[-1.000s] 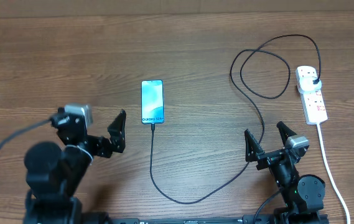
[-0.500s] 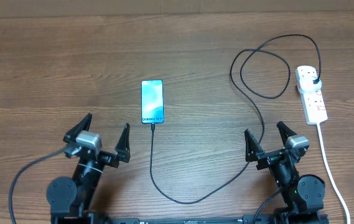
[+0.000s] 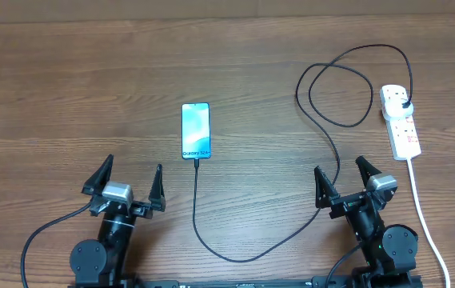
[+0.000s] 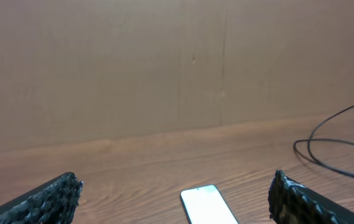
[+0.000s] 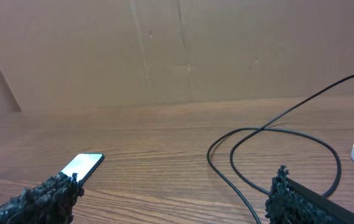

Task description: Plug charger to phone and switch on socket

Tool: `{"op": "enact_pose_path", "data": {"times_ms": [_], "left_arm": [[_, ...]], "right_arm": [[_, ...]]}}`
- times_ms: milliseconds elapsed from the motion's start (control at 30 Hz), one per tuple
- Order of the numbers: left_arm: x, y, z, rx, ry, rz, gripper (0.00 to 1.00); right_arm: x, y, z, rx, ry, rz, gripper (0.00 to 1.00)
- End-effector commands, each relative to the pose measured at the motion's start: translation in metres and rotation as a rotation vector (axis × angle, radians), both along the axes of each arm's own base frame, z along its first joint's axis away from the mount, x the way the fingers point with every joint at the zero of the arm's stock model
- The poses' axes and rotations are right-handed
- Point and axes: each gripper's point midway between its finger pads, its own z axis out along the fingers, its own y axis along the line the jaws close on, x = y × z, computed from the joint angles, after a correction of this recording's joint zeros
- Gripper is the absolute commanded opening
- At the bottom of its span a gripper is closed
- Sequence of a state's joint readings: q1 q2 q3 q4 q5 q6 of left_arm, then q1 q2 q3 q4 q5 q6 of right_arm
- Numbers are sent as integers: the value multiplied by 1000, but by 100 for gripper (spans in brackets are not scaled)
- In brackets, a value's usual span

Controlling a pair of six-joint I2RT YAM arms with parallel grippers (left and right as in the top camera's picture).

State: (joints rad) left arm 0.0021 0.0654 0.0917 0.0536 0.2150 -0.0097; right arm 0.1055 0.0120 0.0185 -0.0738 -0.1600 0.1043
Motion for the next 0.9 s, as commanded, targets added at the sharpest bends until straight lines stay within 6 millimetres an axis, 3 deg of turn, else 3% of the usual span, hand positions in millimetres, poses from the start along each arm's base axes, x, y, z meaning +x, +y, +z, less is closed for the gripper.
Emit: {"op": "enact_pose_path", "data": {"times_ms": [0, 467, 600, 867], "left_arm": [[1, 5, -6, 23, -7, 31, 100], [3, 7, -35, 30, 46, 39, 100], [3, 8, -58, 31, 138, 46, 99], [3, 7, -55, 5, 133, 38, 100]], "right_arm": [[0, 0, -2, 3, -3, -2, 100], [0, 0, -2, 3, -3, -2, 100], [0, 0, -2, 3, -2, -2, 100], [0, 0, -2, 3, -2, -2, 100]]}}
